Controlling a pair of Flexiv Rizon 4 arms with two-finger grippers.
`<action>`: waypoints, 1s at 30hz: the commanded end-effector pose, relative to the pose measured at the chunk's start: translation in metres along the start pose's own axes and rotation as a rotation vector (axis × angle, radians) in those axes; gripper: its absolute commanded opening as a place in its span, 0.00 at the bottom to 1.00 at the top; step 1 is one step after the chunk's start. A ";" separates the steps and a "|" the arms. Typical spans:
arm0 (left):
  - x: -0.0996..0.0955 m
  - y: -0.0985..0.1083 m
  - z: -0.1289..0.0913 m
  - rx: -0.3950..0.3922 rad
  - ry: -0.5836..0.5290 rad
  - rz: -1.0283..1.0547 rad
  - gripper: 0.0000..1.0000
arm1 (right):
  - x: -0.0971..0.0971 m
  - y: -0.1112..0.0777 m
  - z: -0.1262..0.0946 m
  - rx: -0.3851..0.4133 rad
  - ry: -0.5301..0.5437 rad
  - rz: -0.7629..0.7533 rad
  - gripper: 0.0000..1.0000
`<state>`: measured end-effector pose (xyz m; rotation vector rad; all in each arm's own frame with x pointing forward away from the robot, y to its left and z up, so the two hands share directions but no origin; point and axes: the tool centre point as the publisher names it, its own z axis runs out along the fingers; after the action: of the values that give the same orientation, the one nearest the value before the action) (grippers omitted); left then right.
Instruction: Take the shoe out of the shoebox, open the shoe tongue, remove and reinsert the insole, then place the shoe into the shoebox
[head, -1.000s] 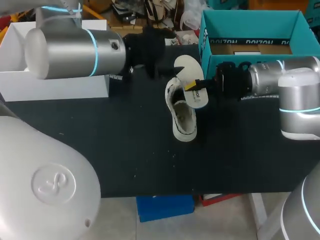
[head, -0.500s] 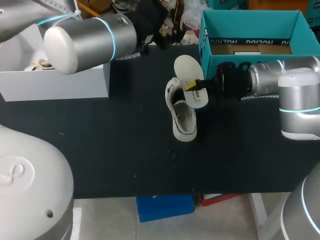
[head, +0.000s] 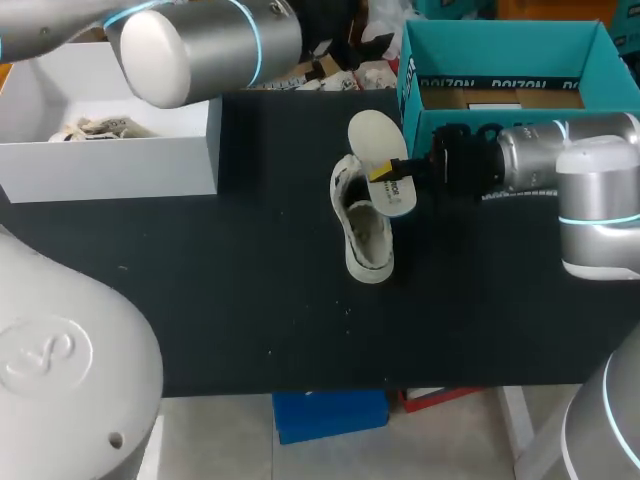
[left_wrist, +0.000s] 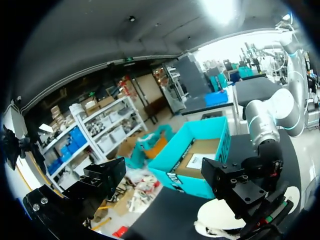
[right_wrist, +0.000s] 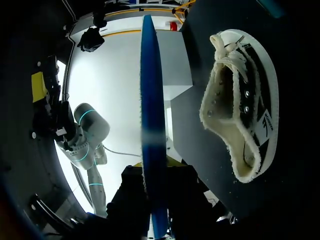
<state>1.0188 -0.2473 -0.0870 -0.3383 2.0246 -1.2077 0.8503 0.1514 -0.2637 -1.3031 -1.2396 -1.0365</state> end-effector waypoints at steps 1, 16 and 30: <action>-0.007 -0.003 -0.004 -0.060 0.554 0.073 1.00 | -0.001 0.000 0.002 -0.002 -0.001 0.000 0.00; -0.008 0.004 0.002 -0.142 0.745 -0.051 1.00 | -0.001 0.000 0.002 -0.002 -0.001 0.000 0.00; -0.035 -0.022 0.004 -0.136 1.085 -0.183 1.00 | -0.001 0.000 0.002 -0.002 -0.001 0.000 0.00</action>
<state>1.0412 -0.2463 -0.0584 -0.4931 2.2044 -1.0563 0.8504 0.1514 -0.2637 -1.3032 -1.2395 -1.0365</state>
